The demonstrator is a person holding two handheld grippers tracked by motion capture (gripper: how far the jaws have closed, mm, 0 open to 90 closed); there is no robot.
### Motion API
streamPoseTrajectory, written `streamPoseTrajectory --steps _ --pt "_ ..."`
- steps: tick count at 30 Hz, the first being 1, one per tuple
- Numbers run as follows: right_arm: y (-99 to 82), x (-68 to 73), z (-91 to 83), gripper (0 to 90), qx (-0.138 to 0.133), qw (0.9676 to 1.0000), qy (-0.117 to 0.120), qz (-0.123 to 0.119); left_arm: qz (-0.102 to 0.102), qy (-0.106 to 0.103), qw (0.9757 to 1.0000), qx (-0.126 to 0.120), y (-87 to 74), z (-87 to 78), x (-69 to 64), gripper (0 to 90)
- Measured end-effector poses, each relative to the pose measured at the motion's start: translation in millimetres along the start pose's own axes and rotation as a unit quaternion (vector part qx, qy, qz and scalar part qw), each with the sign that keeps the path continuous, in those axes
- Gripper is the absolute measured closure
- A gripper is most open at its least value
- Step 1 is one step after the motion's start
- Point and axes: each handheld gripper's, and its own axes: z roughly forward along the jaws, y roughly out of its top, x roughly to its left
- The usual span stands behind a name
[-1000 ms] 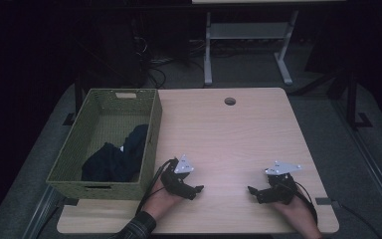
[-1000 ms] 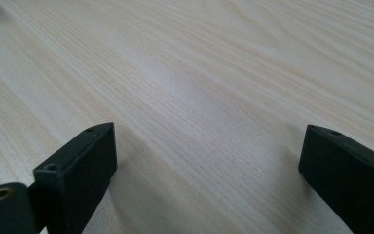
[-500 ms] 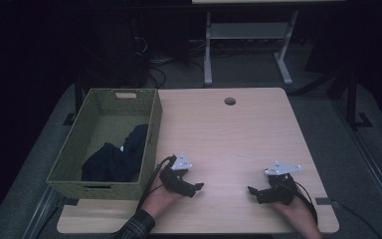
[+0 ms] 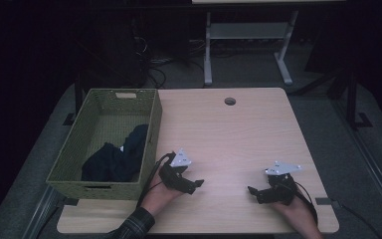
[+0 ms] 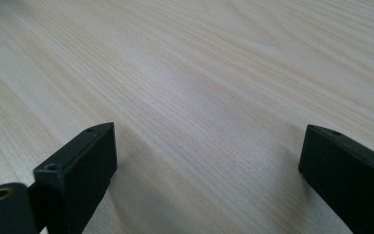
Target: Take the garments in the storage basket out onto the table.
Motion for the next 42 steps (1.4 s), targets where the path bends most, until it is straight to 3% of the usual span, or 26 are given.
streamPoseTrajectory --steps 42 --pt "-0.3 0.4 -0.6 6.2 0.001 1.0000 0.002 0.000 -0.001 0.002 0.9999 -0.012 13.9 -14.5 1.1 13.1"
